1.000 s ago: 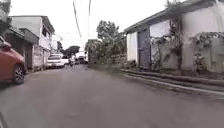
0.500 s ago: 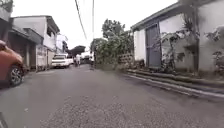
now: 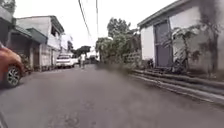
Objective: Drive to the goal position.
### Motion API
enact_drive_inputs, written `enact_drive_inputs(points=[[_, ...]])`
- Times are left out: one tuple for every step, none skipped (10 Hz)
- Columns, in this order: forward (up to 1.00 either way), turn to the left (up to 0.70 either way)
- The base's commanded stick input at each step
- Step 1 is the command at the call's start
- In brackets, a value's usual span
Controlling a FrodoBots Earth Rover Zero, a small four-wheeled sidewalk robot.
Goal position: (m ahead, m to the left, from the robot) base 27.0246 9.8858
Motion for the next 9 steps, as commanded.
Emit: enact_drive_inputs(points=[[0.85, 0.1], [0.85, 0.1], [0.85, 0.1], [0.85, 0.02], [0.85, -0.17], [0.85, -0.24], [0.85, -0.24], [0.85, -0.06], [0.85, 0.1]])
